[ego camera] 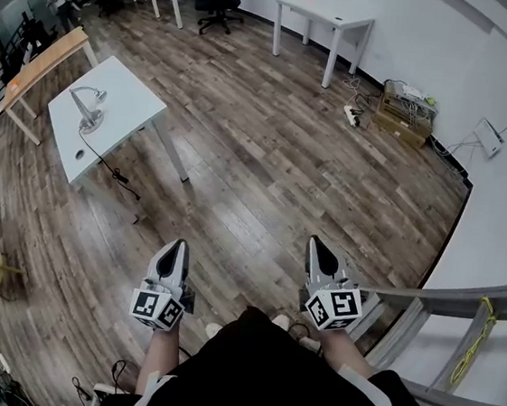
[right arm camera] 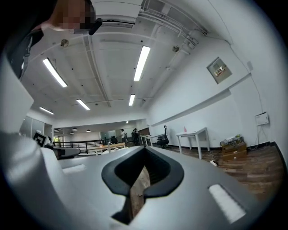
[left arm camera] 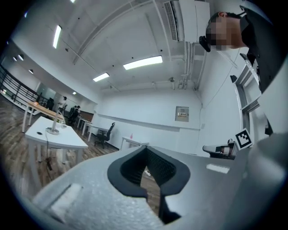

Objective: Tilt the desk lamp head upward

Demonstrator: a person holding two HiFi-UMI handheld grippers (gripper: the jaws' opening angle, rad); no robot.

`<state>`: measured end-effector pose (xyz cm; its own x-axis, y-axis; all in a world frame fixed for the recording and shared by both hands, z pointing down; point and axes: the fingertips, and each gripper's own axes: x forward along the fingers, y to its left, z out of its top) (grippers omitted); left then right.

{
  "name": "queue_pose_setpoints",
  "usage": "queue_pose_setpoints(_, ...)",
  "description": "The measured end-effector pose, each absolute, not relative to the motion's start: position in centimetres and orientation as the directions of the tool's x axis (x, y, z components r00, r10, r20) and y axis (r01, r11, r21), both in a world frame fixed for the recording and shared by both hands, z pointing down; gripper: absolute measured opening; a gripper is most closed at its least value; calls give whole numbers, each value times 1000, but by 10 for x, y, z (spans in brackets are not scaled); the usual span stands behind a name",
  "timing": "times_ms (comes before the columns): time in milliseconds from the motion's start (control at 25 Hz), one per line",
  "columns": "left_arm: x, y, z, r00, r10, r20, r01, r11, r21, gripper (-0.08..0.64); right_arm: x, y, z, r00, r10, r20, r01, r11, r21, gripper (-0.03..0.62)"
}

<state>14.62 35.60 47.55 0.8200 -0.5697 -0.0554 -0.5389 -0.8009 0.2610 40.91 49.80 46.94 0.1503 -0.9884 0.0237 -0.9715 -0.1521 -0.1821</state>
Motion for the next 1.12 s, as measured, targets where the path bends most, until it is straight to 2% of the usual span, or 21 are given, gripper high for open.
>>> queue_pose_setpoints(400,42,329,483,692,-719,-70,-667,-673,319,-2,350,430,455,22,-1000,-4,-984,-21,-176,2)
queue_pose_setpoints(680,-32,321,475,623,-775,-105,-729,-624,281,-2,283,380,454,-86,-996,-20,-971,88,-224,2)
queue_pose_setpoints(1120,-158,340,476,435,-895,-103,-850,-445,282,-2,157,324,443,-324,-945,-49,-918,327,-223,3)
